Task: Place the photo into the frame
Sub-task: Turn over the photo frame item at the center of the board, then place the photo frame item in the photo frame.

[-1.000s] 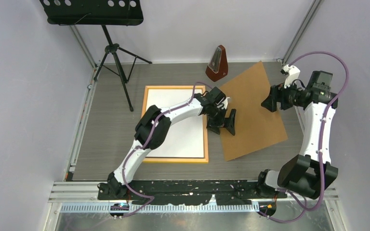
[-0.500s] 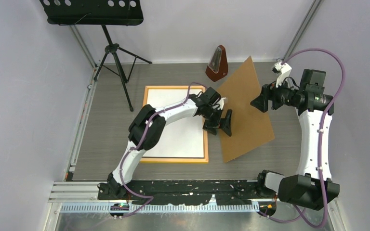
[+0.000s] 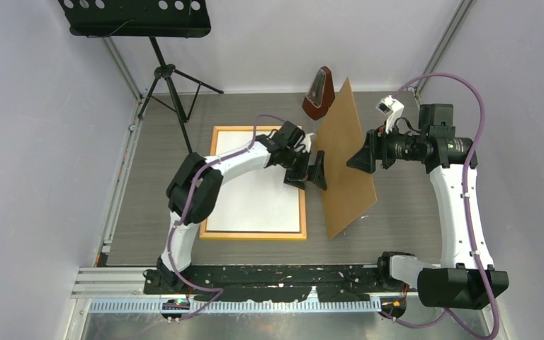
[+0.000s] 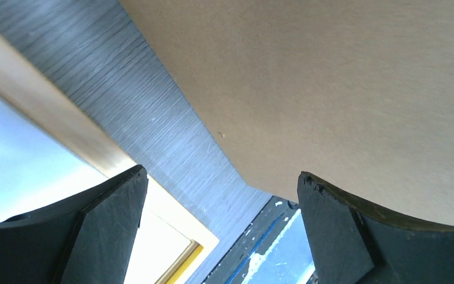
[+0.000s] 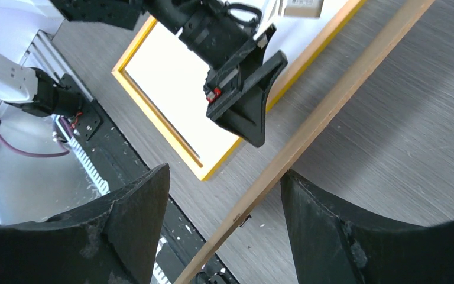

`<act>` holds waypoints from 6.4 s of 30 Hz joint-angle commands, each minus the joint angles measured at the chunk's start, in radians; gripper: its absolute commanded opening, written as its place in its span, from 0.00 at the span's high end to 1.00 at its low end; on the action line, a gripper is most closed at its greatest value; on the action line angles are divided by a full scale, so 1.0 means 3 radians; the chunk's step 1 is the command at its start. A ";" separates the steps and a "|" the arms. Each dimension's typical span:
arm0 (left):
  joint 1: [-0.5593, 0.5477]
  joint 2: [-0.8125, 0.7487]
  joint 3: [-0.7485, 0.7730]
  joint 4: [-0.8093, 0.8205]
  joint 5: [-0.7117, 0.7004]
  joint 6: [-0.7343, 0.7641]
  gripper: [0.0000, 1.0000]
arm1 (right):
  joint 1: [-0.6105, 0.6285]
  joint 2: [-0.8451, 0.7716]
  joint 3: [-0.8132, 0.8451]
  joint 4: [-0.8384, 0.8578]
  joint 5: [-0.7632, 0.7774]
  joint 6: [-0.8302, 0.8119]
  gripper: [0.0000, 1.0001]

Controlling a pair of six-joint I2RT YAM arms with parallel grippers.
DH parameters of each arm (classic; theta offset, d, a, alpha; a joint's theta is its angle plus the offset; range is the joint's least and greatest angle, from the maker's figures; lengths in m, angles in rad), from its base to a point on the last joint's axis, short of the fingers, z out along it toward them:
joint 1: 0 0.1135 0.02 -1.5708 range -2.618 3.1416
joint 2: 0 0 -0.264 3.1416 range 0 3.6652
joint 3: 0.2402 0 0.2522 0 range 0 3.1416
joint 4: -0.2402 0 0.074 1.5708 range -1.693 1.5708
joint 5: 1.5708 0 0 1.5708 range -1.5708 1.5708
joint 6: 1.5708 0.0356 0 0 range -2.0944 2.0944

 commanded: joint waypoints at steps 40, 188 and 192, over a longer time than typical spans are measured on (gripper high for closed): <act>0.0574 -0.1132 0.0678 -0.0025 0.0158 -0.1059 0.00 | 0.1106 0.0617 0.0435 0.0294 0.0202 0.0312 0.19; 0.2854 -0.1514 -0.1361 0.0100 0.2152 0.0319 1.00 | 0.0485 -0.0367 -0.0455 0.0644 0.0271 0.0388 0.07; 0.2840 -0.1483 -0.1347 0.0118 0.2155 0.0319 1.00 | 0.0480 -0.0360 -0.0455 0.0644 0.0271 0.0388 0.07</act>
